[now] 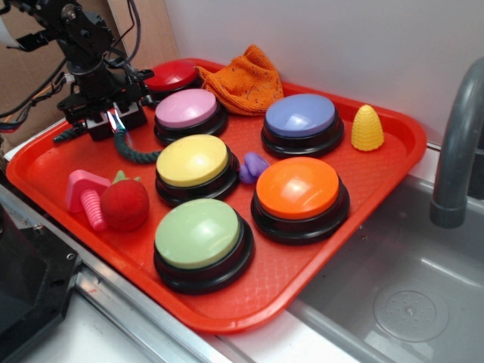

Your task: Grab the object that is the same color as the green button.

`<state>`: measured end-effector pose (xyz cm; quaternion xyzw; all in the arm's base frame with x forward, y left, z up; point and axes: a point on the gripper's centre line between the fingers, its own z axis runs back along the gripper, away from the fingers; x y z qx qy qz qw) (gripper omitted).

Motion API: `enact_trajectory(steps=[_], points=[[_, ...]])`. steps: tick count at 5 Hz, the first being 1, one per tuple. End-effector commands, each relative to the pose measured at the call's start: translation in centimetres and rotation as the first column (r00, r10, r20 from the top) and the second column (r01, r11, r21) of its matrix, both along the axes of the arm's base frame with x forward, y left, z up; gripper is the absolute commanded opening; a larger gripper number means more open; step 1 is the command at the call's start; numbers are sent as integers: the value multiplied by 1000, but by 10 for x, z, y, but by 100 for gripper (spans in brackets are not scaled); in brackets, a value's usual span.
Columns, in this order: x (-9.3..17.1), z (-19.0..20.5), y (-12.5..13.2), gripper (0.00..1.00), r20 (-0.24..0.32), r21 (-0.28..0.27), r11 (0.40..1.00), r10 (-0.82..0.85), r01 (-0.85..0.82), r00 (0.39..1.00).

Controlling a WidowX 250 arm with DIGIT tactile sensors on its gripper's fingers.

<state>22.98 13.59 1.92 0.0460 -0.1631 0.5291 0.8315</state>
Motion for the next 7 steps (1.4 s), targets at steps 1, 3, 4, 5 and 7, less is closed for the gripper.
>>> enact_trajectory(steps=[1, 3, 4, 5, 7], points=[[2, 47, 2, 0, 25, 23, 994, -111, 110, 994], [11, 123, -34, 0, -73, -94, 851, -524, 517, 849], [15, 147, -89, 0, -161, -98, 701, -712, 706, 684], [3, 164, -119, 0, -157, -109, 504, -860, 857, 485], [-8, 158, -136, 0, -93, -28, 445, -893, 895, 441]])
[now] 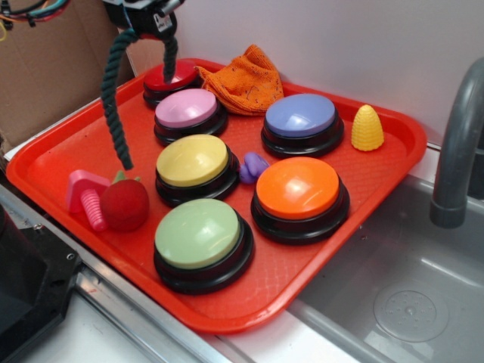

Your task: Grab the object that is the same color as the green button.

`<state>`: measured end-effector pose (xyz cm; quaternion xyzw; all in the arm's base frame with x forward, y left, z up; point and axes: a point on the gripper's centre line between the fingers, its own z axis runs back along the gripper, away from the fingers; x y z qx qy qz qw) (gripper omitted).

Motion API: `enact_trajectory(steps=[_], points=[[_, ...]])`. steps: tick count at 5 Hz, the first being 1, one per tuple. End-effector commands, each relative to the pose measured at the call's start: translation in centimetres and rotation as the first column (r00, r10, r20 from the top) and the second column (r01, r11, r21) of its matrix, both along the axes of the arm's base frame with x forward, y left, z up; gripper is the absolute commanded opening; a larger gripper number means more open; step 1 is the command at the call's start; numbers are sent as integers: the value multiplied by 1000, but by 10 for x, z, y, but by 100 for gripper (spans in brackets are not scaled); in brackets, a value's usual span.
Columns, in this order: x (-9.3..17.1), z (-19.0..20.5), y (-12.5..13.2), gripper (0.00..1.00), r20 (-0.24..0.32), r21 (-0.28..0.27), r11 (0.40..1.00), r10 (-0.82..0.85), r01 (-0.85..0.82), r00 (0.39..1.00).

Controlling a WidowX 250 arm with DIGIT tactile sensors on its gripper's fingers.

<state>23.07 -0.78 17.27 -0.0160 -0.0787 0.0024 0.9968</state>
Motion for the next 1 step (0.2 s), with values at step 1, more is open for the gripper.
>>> enact_trajectory(steps=[1], points=[[-4, 3, 19, 0, 110, 9, 1000, 27, -29, 994]])
